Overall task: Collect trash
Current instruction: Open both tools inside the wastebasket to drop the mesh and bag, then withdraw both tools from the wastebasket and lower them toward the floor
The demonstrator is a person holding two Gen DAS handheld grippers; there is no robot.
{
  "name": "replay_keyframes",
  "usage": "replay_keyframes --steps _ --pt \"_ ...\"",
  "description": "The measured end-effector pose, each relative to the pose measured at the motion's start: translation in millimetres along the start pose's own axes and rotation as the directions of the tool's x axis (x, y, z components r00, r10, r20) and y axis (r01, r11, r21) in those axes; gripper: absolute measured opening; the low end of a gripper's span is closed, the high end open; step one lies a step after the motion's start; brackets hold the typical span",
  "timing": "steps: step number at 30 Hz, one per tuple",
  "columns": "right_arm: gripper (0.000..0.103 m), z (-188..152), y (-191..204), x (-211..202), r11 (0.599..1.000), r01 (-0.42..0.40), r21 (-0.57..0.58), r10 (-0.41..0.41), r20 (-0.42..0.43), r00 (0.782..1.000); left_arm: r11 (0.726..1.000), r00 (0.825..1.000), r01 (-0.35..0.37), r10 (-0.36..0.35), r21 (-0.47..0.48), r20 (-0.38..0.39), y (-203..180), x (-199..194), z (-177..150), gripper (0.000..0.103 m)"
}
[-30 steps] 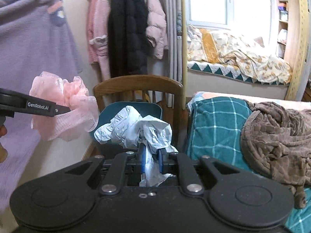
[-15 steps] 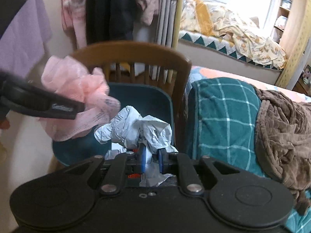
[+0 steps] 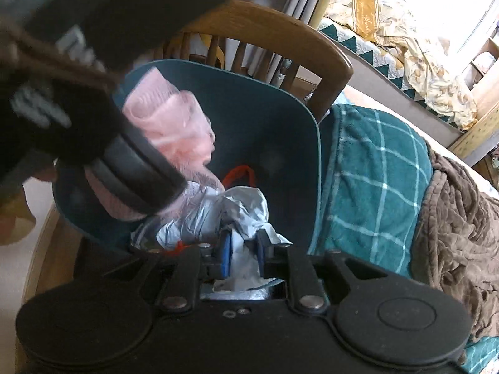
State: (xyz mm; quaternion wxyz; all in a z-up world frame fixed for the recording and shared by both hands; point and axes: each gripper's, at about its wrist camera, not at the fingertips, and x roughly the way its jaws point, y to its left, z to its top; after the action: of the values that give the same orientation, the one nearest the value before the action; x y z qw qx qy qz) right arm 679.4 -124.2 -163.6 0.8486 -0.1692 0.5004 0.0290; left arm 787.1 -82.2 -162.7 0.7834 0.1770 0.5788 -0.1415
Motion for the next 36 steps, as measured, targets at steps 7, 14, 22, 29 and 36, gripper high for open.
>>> replay_keyframes --steps 7,14,22,29,36 --pt "0.029 -5.6 -4.4 -1.4 0.999 -0.042 0.018 0.042 -0.005 0.999 0.998 0.998 0.056 -0.056 -0.027 -0.012 3.9 0.8 -2.6 0.043" --pt "0.047 -14.4 -12.0 -17.2 0.996 -0.076 0.048 0.074 0.040 0.996 0.997 0.997 0.052 -0.049 -0.056 0.051 5.4 -19.5 -9.5 0.064" --pt "0.064 -34.8 -36.8 -60.4 0.986 -0.125 0.111 0.111 0.128 0.986 0.998 0.990 0.022 -0.013 -0.065 0.139 -2.2 -66.7 -25.5 0.064" --pt "0.067 -63.7 -63.3 -109.6 0.976 -0.173 0.131 0.144 0.208 0.967 0.997 0.974 -0.004 0.022 -0.082 0.226 -26.5 -123.9 -50.6 0.064" --pt "0.072 -106.2 -87.8 -159.1 0.965 -0.238 0.114 0.196 0.294 0.936 0.992 0.950 -0.022 0.058 -0.121 0.306 -73.7 -176.7 -84.0 0.064"
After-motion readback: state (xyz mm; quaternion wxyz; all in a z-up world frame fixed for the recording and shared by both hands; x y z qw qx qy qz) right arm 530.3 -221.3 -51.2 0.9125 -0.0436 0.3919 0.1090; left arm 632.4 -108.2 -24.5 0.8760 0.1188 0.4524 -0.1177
